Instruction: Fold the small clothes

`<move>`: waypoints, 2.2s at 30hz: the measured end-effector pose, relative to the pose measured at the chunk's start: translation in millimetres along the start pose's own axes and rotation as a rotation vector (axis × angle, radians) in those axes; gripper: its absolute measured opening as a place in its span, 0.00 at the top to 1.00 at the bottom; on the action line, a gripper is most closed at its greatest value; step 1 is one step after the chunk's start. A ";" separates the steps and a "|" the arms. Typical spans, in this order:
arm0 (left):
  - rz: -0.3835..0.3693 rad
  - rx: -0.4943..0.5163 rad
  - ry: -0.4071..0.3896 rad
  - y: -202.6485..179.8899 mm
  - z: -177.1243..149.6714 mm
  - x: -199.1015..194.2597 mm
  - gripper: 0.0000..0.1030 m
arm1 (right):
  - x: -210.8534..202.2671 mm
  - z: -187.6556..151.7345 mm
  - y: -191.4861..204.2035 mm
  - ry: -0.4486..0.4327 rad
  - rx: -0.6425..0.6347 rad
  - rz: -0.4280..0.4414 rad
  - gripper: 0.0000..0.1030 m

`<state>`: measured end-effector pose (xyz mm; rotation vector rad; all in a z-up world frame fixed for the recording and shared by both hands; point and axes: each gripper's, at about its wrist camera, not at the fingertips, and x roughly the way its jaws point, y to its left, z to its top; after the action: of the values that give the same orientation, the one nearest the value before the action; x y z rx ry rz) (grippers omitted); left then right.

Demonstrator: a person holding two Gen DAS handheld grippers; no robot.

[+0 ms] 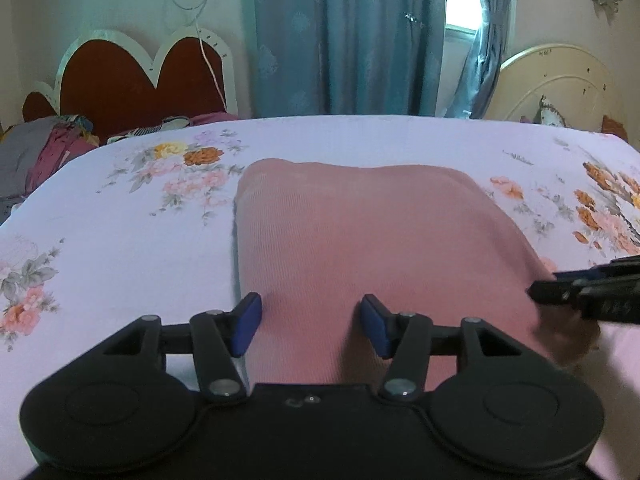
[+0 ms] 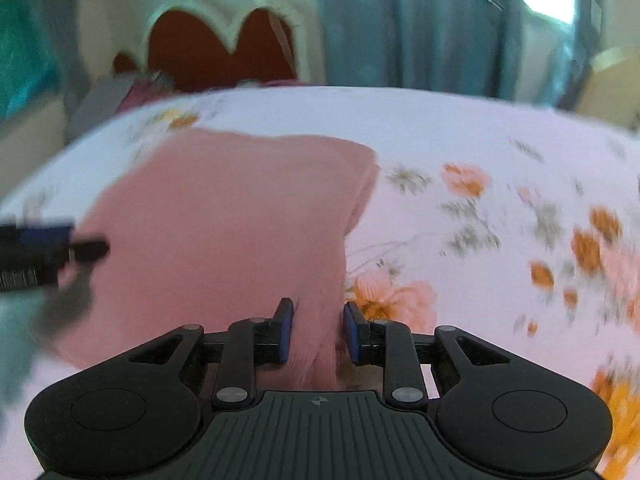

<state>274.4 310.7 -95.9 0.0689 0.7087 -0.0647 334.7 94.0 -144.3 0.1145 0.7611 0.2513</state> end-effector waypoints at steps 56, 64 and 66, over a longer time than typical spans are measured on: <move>0.193 -0.128 -0.196 -135.3 -90.2 -340.7 0.00 | -379.7 -120.9 39.1 -0.353 -0.047 0.016 0.00; 0.205 -0.150 -0.211 -137.0 -95.4 -356.2 0.00 | -401.1 -133.9 44.0 -0.409 -0.084 0.002 0.00; 0.206 -0.155 -0.218 -137.7 -95.4 -359.3 0.00 | -403.0 -134.9 42.7 -0.415 -0.074 0.005 0.00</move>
<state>-71.0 194.6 60.4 -0.0136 0.4837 0.1775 -47.3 29.5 35.6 0.0943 0.3389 0.2495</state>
